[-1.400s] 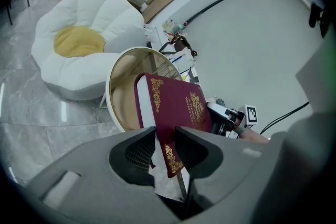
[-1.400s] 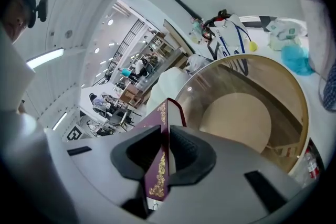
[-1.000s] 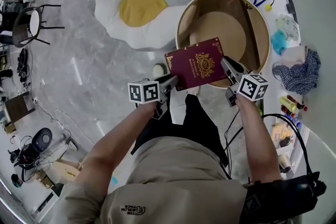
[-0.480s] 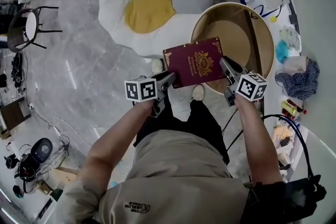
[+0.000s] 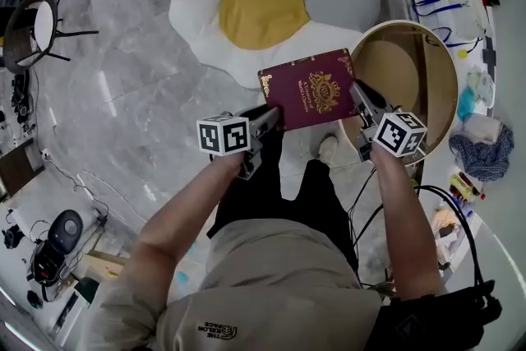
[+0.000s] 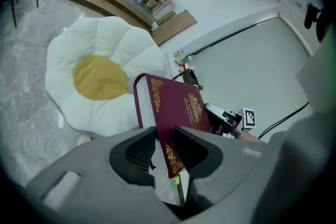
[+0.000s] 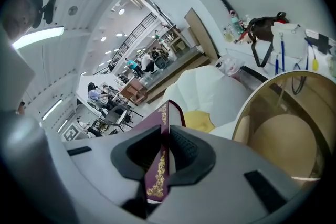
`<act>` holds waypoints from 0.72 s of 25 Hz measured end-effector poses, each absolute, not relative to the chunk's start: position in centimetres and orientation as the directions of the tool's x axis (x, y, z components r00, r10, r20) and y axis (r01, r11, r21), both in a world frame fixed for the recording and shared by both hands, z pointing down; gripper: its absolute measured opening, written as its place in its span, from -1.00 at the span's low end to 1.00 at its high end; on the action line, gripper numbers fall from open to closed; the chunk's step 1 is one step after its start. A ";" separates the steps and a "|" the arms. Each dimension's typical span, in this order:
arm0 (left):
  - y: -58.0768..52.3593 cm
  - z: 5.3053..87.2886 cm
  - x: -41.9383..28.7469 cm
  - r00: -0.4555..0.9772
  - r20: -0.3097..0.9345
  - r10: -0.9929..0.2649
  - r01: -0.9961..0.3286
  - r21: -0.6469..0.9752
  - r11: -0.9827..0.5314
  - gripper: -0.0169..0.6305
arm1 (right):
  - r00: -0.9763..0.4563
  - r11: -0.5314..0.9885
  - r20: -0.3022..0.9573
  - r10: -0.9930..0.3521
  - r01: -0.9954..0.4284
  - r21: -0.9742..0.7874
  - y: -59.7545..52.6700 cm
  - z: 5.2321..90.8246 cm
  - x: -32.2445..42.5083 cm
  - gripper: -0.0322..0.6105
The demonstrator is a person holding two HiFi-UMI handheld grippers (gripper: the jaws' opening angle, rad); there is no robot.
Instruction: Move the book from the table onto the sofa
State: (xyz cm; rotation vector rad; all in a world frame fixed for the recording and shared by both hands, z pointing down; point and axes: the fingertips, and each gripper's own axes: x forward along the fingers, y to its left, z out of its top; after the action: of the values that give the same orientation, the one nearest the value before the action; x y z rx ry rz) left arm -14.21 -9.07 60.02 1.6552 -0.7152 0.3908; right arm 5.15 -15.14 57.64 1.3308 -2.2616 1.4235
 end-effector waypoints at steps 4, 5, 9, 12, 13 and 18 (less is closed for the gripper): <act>-12.1 63.5 -18.2 0.737 0.626 -0.257 -0.655 0.755 -0.040 -0.59 | -0.607 0.178 0.563 -0.561 -0.752 -0.635 -19.1 61.0 0.9 -0.72; -12.9 64.6 -19.2 0.732 0.629 -0.263 -0.657 0.753 -0.029 -0.59 | -0.612 0.184 0.570 -0.548 -0.753 -0.632 -20.1 62.0 -0.1 -0.72; -15.5 68.8 -22.7 0.707 0.643 -0.293 -0.670 0.742 0.013 -0.59 | -0.625 0.211 0.605 -0.494 -0.761 -0.614 -23.1 66.6 -3.9 -0.72; -17.2 72.4 -24.8 0.688 0.653 -0.318 -0.678 0.734 0.039 -0.59 | -0.632 0.222 0.630 -0.451 -0.764 -0.606 -24.6 70.3 -6.0 -0.72; -17.7 73.6 -25.4 0.686 0.651 -0.326 -0.675 0.736 0.049 -0.59 | -0.633 0.225 0.640 -0.435 -0.765 -0.604 -25.0 71.6 -6.6 -0.72; -19.3 79.6 -27.2 0.685 0.640 -0.347 -0.656 0.749 0.087 -0.59 | -0.627 0.223 0.682 -0.377 -0.776 -0.590 -26.9 77.9 -8.6 -0.71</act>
State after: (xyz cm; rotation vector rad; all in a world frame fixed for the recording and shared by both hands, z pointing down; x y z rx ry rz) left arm -27.20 -19.29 79.65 1.5198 -0.8636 0.2791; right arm -8.62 -26.90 77.90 1.0649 -2.1089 1.3754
